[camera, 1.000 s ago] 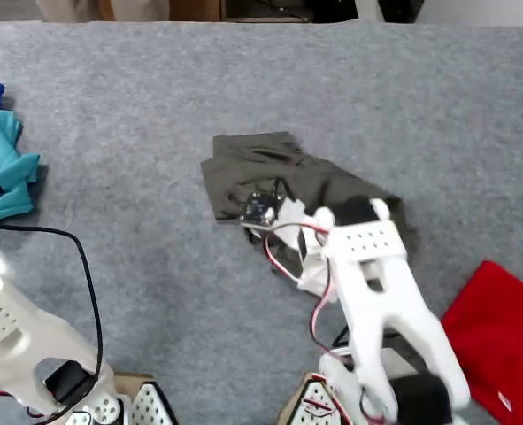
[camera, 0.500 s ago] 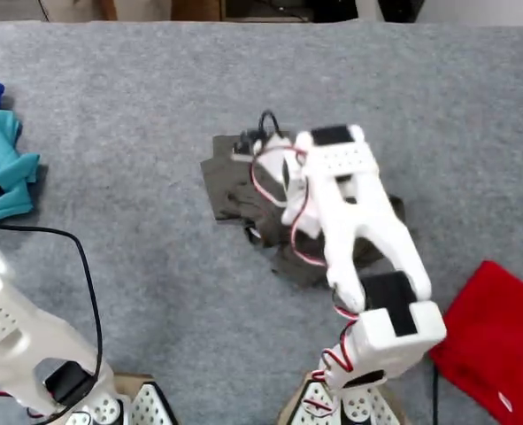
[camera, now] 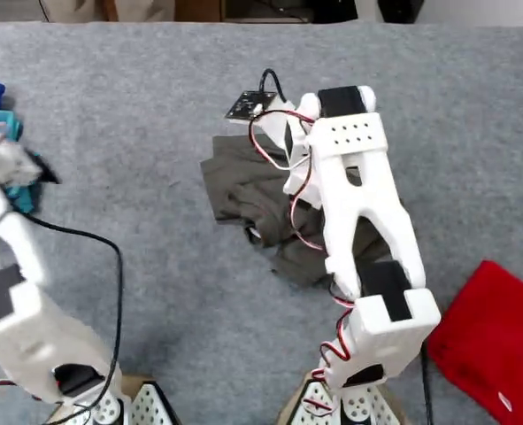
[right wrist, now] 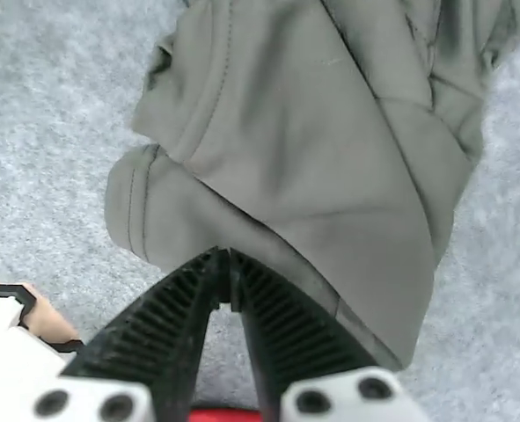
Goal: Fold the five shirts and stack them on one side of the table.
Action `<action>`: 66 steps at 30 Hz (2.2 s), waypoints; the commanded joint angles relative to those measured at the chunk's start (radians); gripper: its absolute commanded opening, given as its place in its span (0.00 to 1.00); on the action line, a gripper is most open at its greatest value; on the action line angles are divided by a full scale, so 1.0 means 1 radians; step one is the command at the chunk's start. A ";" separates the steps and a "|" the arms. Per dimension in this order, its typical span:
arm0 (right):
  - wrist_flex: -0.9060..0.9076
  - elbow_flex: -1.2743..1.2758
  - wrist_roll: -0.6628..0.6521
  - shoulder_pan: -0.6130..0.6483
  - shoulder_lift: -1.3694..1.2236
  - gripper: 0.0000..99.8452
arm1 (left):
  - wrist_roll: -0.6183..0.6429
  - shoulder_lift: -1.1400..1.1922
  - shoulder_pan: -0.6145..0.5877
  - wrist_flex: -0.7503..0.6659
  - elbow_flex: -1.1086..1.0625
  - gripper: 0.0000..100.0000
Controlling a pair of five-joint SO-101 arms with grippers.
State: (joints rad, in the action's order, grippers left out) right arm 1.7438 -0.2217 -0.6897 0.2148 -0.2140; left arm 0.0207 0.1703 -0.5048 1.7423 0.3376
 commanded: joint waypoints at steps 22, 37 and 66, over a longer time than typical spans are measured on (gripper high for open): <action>-0.106 0.472 -0.192 -0.490 0.481 0.01 | 0.433 0.005 0.896 -0.350 -0.256 0.29; -0.155 0.561 -0.189 -0.490 0.519 0.01 | 0.399 0.323 0.997 -0.411 0.025 0.04; -0.180 0.127 0.104 0.239 0.151 0.29 | 0.221 0.340 0.187 0.017 0.479 0.12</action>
State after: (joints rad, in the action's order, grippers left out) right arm 1.5689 0.0713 -0.6160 0.3928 0.0483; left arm 0.2417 0.5247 -0.2532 1.7453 0.8684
